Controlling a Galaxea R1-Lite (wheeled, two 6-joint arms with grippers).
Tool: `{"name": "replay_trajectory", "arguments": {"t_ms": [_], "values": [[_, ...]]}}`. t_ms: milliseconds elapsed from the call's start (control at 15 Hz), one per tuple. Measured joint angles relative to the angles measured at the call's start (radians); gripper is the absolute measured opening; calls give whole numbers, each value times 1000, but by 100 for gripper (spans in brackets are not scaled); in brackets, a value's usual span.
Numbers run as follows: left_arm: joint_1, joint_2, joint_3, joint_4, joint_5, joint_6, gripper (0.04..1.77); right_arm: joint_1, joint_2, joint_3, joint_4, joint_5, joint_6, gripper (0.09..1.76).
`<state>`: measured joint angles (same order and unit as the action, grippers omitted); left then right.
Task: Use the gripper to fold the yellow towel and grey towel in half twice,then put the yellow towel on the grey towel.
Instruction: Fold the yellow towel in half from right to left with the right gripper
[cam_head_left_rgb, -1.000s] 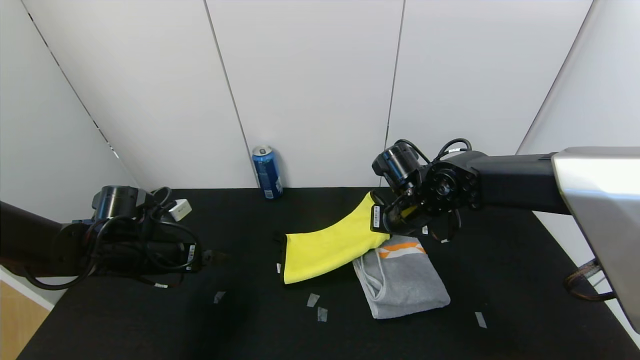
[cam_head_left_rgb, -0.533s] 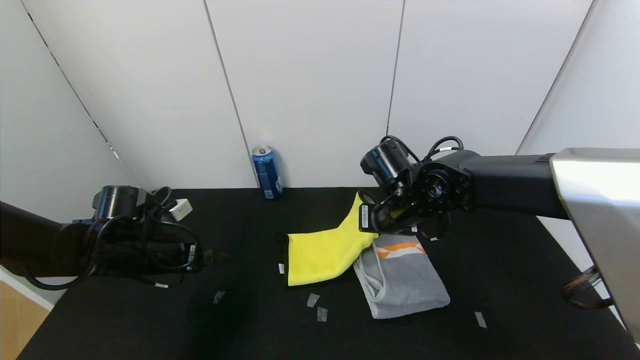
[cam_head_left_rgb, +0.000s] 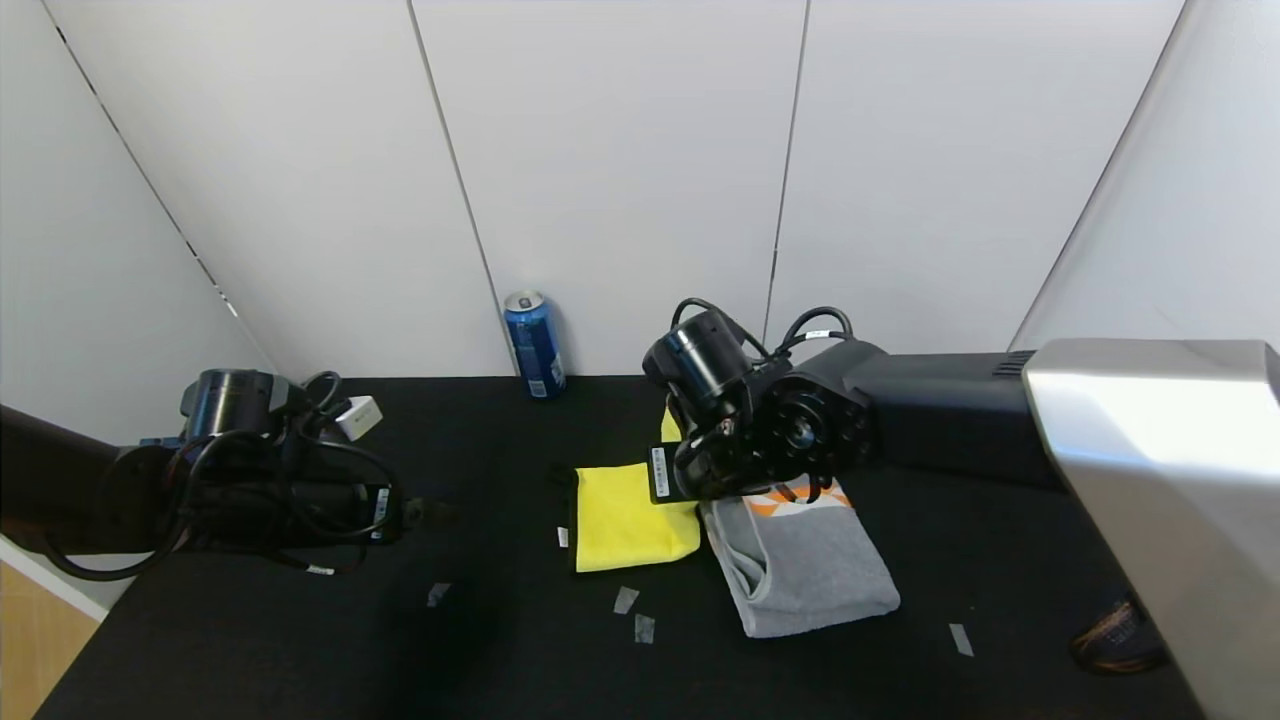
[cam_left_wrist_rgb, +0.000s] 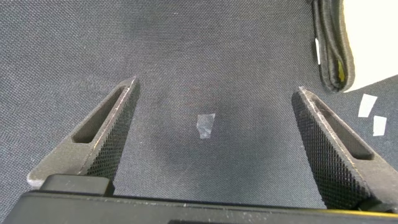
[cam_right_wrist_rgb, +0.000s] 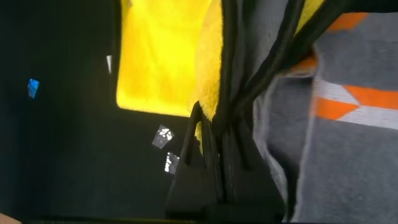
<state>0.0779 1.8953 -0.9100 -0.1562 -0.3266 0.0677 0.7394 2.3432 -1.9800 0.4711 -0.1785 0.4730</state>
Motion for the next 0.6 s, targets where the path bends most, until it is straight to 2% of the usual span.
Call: {"name": "replay_trajectory", "arguments": {"t_ms": [600], "values": [[0, 0, 0, 0, 1, 1, 172, 77, 98, 0, -129, 16, -23, 13]]}}
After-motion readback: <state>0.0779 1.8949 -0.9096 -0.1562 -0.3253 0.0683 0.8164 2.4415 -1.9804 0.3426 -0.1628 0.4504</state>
